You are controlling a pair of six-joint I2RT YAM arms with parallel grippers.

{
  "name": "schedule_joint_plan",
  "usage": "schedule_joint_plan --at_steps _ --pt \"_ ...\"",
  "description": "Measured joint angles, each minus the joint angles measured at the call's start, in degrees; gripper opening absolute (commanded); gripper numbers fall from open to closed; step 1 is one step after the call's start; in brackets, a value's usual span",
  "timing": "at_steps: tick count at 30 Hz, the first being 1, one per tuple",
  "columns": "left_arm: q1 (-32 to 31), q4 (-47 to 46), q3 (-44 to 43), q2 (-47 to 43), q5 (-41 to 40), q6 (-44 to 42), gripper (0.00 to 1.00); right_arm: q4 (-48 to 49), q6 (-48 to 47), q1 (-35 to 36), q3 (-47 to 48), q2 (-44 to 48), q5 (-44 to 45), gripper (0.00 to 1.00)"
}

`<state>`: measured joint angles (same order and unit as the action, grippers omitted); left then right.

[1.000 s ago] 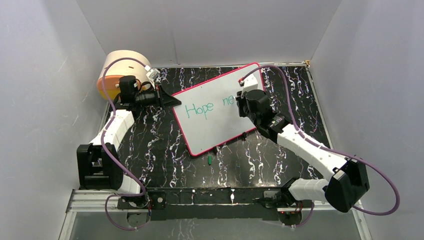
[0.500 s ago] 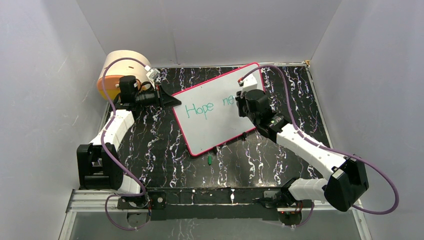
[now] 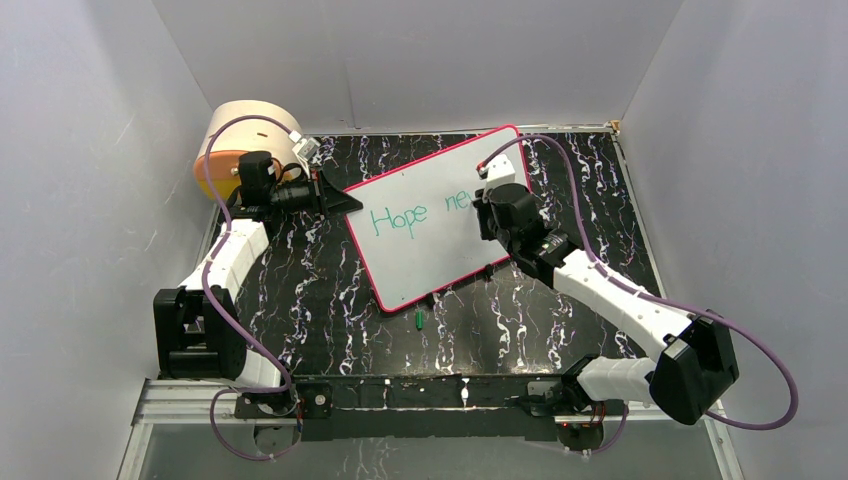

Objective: Write a sentence on the whiteboard

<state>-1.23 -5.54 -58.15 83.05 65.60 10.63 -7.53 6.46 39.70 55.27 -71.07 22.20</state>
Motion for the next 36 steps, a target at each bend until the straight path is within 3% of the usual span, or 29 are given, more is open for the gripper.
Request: schedule_joint_plan --at_steps 36 --pt "0.0 0.0 -0.1 0.1 0.1 -0.2 0.0 2.9 -1.0 -1.6 0.7 -0.5 1.9 0.0"
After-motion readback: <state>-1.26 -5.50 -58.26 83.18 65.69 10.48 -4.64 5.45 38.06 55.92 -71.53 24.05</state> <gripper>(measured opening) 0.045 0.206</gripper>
